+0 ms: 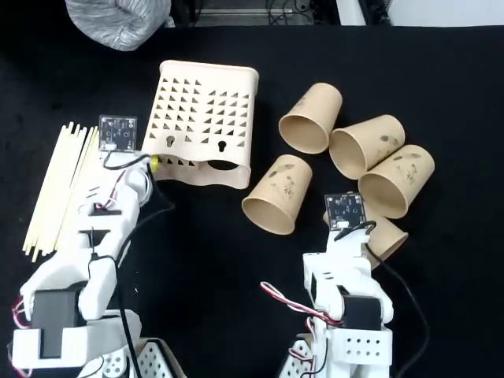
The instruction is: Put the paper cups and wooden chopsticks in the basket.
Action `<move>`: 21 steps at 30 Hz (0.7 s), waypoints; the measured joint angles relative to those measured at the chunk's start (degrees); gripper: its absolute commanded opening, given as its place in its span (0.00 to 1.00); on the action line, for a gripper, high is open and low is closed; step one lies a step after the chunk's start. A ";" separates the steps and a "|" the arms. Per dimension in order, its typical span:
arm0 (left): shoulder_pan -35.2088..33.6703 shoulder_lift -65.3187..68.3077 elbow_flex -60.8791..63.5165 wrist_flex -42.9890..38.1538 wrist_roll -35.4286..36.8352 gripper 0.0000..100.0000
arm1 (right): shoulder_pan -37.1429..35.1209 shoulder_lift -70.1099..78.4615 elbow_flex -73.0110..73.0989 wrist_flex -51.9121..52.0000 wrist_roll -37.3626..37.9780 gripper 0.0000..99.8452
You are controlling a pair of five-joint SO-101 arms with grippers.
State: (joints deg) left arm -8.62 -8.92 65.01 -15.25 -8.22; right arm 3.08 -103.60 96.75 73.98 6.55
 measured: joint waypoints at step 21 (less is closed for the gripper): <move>4.13 -27.52 -1.14 31.47 7.30 0.03 | 0.00 0.00 0.00 0.00 0.00 0.02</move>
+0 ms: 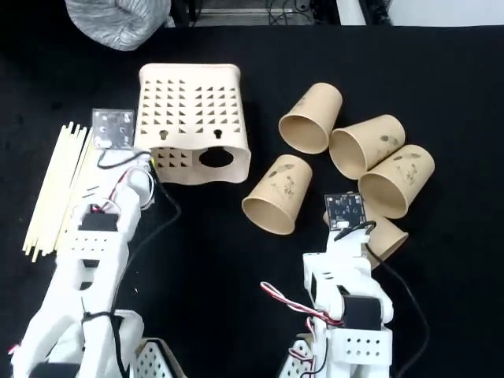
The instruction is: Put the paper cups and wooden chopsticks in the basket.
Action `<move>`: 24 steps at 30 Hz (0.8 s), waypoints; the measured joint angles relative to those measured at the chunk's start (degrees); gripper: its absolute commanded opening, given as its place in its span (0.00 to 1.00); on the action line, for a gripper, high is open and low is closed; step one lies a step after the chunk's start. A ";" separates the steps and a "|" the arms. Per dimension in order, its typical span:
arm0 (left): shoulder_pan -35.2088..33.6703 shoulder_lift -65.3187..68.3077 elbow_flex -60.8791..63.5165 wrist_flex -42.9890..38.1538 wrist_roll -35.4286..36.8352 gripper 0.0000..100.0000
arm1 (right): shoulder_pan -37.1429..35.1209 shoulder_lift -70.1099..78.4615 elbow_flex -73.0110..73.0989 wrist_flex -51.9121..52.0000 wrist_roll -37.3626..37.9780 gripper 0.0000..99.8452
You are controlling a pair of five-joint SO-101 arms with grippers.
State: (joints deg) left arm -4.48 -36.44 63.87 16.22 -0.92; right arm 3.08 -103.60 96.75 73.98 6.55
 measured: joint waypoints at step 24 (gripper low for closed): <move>6.68 -24.79 -17.93 37.63 14.77 0.03 | 0.00 0.00 0.00 0.00 0.00 0.02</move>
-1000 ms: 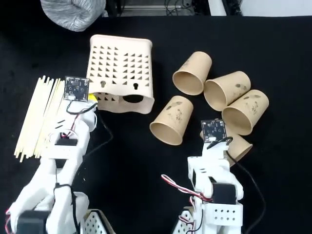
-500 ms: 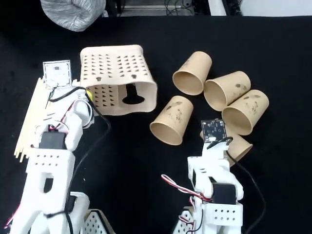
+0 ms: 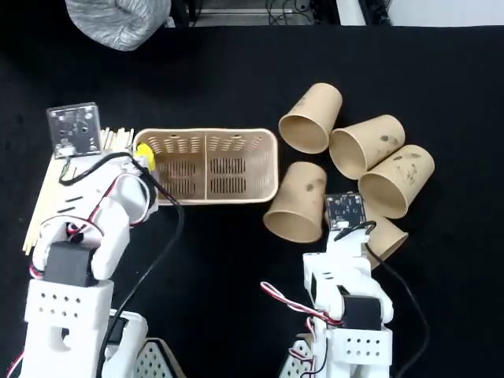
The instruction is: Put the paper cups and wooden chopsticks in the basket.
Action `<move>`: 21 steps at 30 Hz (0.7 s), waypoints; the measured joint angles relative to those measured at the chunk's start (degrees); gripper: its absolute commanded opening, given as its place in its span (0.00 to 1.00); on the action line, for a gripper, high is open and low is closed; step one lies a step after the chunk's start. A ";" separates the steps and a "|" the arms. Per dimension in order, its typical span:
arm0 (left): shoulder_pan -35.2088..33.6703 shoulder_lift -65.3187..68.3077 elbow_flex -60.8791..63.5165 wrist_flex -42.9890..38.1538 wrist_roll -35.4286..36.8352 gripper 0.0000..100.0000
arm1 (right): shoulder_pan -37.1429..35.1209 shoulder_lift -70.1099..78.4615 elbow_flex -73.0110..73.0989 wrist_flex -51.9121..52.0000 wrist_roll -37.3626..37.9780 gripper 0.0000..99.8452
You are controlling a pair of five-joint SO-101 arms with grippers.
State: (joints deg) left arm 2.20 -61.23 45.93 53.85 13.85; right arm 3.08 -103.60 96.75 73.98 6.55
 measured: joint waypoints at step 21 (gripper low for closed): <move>-0.18 -0.09 -6.86 10.29 5.27 0.03 | 0.00 0.00 0.00 0.00 0.00 0.02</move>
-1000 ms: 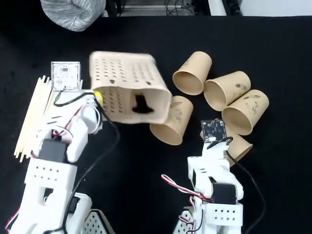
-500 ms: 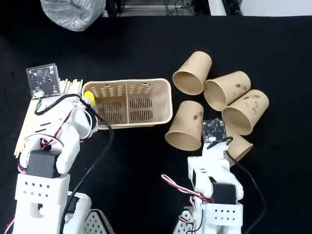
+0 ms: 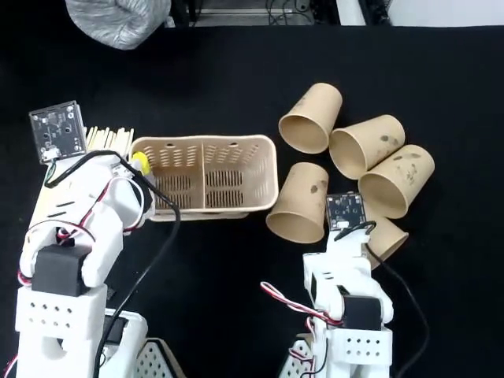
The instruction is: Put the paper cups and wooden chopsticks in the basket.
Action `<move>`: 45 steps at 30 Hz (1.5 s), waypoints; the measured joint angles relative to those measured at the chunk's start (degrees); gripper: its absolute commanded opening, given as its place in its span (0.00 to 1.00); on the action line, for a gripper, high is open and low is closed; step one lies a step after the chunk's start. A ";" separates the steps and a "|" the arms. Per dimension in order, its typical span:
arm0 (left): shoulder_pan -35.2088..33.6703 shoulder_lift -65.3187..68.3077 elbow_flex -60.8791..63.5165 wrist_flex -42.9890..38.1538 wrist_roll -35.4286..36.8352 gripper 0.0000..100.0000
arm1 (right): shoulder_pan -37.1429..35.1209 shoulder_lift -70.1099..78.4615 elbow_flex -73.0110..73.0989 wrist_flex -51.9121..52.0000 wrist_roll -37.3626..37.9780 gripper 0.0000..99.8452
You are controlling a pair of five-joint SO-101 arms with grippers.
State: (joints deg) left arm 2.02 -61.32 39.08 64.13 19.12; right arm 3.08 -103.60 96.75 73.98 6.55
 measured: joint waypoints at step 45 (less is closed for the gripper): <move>-11.60 -13.10 -20.04 21.01 -14.68 0.25 | 0.00 0.00 -6.42 -0.18 2.73 0.09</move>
State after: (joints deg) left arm -9.58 -74.42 19.03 85.14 4.44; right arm 3.08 -103.60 90.33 73.80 9.27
